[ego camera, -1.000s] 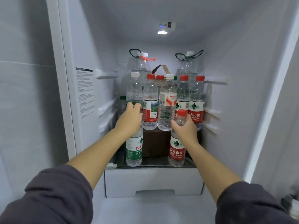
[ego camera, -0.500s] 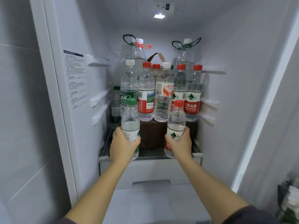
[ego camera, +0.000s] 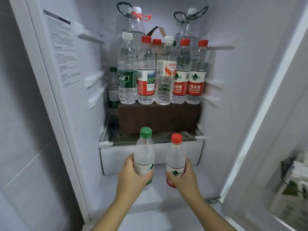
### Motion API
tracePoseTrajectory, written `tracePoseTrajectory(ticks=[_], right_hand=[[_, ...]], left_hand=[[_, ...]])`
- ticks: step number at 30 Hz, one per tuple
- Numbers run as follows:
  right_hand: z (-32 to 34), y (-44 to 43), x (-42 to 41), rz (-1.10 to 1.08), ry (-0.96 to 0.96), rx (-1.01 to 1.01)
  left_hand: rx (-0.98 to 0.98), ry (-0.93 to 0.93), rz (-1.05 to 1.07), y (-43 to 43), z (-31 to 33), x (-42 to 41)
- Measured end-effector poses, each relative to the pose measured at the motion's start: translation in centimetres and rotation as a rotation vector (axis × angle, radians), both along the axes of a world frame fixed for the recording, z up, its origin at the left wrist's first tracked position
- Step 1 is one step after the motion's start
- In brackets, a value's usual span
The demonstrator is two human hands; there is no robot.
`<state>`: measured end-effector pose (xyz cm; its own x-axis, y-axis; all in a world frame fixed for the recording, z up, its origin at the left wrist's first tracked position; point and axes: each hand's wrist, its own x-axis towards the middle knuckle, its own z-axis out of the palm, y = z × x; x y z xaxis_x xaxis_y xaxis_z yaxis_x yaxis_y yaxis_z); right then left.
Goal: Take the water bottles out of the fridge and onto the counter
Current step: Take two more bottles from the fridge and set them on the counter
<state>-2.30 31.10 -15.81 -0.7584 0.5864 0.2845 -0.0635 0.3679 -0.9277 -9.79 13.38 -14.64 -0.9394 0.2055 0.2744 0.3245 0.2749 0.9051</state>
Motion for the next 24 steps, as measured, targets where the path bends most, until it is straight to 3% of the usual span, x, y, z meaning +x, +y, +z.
tracePoseTrajectory(ticks=[15,24], right_hand=[[-1.7,1.0,-1.5,0.077,-0.05,-0.057],[-1.8,2.1,-2.7,0.14,-0.129,-0.13]], left_hand=[[-0.039,-0.056,0.005,0.0,-3.2,-1.5],[-0.01,-0.222,-0.064,0.4,-3.5,-3.5]])
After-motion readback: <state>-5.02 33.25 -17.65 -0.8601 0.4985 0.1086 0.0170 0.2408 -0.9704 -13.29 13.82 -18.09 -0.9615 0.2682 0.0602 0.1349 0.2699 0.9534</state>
